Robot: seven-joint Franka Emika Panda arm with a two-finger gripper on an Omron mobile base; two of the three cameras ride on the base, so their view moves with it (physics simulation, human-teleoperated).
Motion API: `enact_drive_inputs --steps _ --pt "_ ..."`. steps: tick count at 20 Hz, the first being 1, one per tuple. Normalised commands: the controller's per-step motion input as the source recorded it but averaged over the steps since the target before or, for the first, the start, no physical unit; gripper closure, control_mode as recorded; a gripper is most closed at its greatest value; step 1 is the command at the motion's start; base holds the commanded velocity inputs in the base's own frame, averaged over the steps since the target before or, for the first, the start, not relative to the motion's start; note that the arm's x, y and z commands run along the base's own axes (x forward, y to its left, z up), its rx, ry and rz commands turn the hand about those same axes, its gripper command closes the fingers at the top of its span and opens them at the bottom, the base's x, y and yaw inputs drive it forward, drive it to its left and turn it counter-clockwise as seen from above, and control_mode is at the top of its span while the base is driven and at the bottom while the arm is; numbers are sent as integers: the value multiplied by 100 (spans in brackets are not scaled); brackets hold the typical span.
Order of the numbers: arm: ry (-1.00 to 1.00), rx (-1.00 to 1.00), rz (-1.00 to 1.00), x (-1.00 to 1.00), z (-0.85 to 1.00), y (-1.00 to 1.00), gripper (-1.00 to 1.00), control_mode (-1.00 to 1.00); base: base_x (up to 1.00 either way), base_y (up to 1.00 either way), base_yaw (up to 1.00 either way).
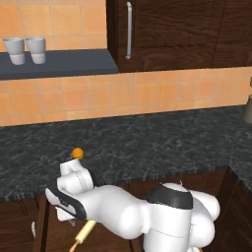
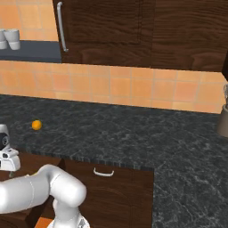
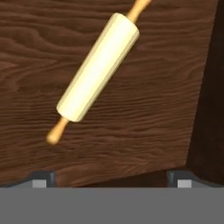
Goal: Pick the rolling pin from the drawer and place it on the counter.
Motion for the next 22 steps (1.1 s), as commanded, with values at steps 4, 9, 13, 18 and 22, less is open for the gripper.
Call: enact_drive_inputs --steps 4,9,13,18,22 --pt "-5 0 -1 20 -10 0 -100 -100 0 0 0" --pt "-6 0 0 27 -36 4 -100 -100 0 0 0" --pt "-10 0 0 28 -41 29 -100 -100 0 0 0" --pt "-6 0 -1 22 -28 26 -100 -100 0 0 0" --pt "0 0 0 32 -19 17 -100 -100 0 0 0"
